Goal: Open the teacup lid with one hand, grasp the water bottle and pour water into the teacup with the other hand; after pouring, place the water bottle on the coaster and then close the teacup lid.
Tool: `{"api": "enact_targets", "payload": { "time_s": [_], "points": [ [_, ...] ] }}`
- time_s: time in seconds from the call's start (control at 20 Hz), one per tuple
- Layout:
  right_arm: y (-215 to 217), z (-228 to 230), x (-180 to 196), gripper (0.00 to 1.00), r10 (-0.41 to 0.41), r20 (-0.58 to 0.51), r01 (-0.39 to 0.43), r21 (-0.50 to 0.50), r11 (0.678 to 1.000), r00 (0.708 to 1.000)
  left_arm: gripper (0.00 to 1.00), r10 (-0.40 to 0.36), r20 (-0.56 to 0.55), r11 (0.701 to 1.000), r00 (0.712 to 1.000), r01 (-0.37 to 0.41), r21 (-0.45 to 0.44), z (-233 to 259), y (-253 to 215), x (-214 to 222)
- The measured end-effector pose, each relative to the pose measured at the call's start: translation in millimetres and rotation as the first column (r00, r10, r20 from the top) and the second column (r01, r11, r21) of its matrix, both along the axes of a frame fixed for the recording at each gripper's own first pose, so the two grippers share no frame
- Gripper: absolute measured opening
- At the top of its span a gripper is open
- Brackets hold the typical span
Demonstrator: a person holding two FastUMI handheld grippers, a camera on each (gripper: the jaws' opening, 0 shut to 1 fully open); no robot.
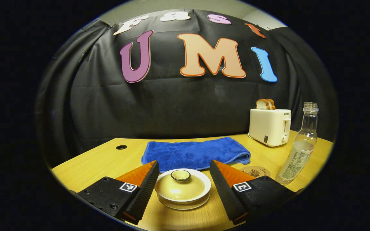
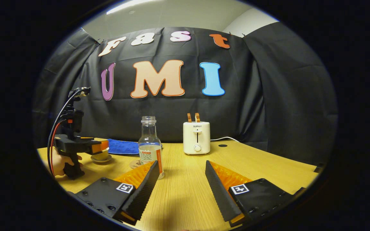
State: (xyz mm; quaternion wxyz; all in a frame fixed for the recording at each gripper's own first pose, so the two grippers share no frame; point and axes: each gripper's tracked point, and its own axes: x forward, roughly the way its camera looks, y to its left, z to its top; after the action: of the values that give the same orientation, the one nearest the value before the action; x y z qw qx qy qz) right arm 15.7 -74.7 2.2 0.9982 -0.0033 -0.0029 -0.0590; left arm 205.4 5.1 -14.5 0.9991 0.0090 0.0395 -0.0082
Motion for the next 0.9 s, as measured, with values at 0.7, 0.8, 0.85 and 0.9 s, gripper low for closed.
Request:
{"api": "enact_targets", "payload": {
  "time_s": [0.7,0.8,0.85,0.9],
  "points": [
    [-2.3,0.1,-0.5,0.88,0.000,0.001,0.000,0.000,1.000,1.000,0.47,-0.007,-0.055,0.999,0.998,0.009,0.044,-7.9,-4.2,4.8],
    [-2.2,0.5,-0.7,0.88,0.000,0.000,0.000,0.000,1.000,1.000,0.35,0.008,-0.054,0.999,0.999,-0.005,0.053,-6.3,1.7,4.3],
    [-2.5,0.2,-0.7,0.88,0.000,0.000,0.000,0.000,1.000,1.000,0.29,0.008,-0.052,0.999,0.999,-0.006,0.052,-7.4,0.9,5.0],
    [-2.4,0.6,-0.6,0.88,0.000,0.000,0.000,0.000,1.000,1.000,0.29,0.007,-0.054,0.999,0.999,-0.005,0.052,-7.4,0.0,4.5]
  ]
}}
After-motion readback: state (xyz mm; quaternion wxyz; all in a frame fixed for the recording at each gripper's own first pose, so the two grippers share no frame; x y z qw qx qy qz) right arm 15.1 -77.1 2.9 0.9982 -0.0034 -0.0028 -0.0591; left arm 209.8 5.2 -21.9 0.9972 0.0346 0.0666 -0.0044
